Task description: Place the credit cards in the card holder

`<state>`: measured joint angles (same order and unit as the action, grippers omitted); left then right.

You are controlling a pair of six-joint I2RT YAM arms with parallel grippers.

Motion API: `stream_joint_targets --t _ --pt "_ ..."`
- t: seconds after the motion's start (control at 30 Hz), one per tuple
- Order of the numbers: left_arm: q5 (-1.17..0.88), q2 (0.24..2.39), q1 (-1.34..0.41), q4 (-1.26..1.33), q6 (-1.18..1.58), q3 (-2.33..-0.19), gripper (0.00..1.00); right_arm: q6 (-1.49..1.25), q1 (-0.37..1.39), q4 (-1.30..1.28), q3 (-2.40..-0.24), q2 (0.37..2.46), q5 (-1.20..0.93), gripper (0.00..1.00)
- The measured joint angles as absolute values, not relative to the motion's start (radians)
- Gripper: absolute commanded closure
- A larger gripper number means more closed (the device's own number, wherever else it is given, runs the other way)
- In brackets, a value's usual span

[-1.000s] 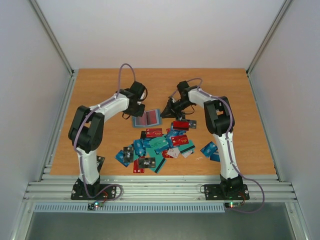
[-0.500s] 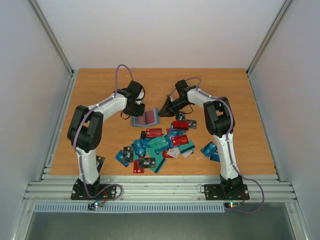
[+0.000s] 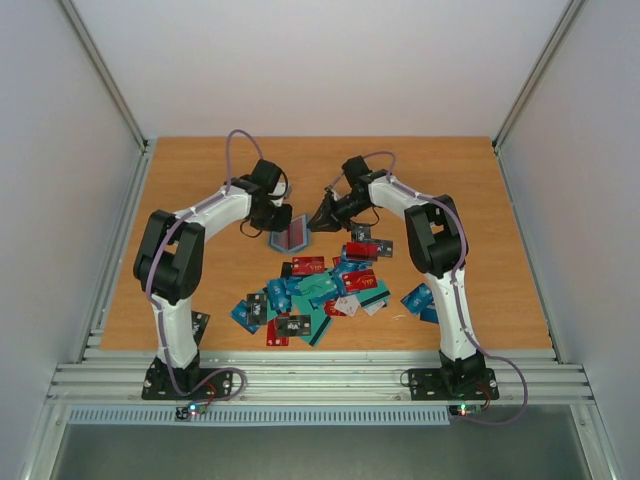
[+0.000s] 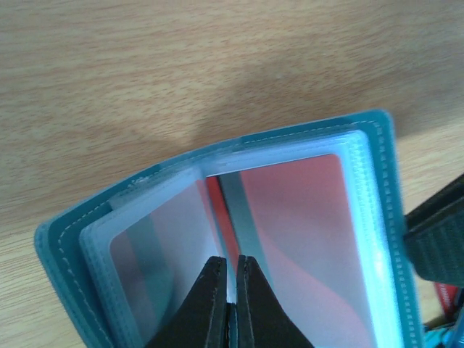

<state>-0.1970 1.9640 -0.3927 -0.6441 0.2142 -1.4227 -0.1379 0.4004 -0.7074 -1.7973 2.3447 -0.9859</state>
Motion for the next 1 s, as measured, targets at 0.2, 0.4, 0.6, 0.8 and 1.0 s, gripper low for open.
stream_joint_targets --t 0.2,0.4,0.6,0.8,1.0 --pt "-0.272 1.964 -0.393 -0.615 0.255 -1.423 1.00 -0.151 0.406 -0.703 -1.798 2.336 -0.986 0.86" --pt "-0.366 1.964 -0.393 -0.568 0.309 -1.420 1.00 -0.175 0.417 -0.693 -1.798 2.315 -0.986 0.86" --pt "-0.474 1.964 -0.389 -0.492 0.383 -1.401 1.00 -0.199 0.422 -0.680 -1.798 2.287 -0.984 0.86" --pt "-0.593 1.964 -0.381 -0.355 0.501 -1.352 1.00 -0.220 0.424 -0.649 -1.757 2.223 -0.983 0.86" --pt "-0.694 1.975 -0.369 -0.200 0.646 -1.270 1.00 -0.228 0.425 -0.606 -1.718 2.196 -0.980 0.86"
